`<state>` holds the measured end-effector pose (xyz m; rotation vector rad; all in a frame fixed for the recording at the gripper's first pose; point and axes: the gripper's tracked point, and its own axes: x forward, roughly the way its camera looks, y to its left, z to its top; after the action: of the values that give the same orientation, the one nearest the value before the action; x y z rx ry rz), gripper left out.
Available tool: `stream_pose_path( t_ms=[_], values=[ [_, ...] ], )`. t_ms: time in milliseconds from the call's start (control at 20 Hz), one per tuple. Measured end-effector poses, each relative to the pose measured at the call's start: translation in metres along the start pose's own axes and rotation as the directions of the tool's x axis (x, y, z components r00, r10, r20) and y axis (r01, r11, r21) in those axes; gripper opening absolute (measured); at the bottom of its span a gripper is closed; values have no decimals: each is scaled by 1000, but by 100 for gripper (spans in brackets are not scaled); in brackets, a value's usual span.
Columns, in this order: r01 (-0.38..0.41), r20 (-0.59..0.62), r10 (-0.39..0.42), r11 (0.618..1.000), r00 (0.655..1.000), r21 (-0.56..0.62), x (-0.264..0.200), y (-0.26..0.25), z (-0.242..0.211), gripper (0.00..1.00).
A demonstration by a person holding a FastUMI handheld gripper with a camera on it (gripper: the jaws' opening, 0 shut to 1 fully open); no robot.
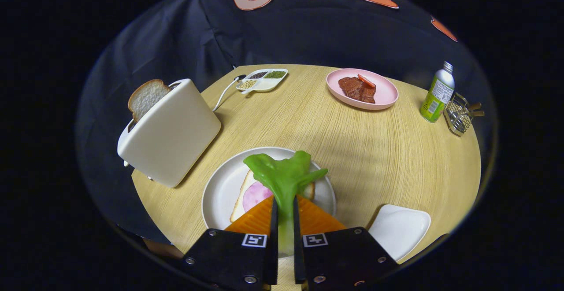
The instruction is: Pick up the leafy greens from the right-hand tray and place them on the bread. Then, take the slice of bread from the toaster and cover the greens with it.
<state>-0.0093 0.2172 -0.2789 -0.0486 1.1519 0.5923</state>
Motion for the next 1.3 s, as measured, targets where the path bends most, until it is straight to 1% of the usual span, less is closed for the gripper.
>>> stream_pose_path(
  t_ms=[50,100,150,200,300,450,550,650,900,1000,1150,1200,1300],
  values=[
    [-5,-4,5,1000,1000,-3,3,3,0,18],
    [-8,-6,8,1000,1000,-8,3,6,-1,20],
    [-7,-6,7,1000,1000,-17,4,8,0,23],
    [2,-2,-2,1000,1000,-31,5,9,1,24],
    [20,1,-20,998,1000,-53,8,8,2,34],
    [40,-5,-41,996,999,-74,8,10,0,55],
    [62,6,-62,994,998,-91,7,8,3,64],
    [87,16,-86,992,996,-88,7,4,7,70],
    [90,39,-88,994,995,-58,-9,12,25,75],
    [75,55,-73,996,996,-43,-21,26,37,80],
    [74,80,-70,995,994,-60,-39,46,61,91],
    [74,85,-68,995,994,-65,-45,54,69,93],
    [48,87,-43,997,995,-58,-54,78,84,95]
  ],
)
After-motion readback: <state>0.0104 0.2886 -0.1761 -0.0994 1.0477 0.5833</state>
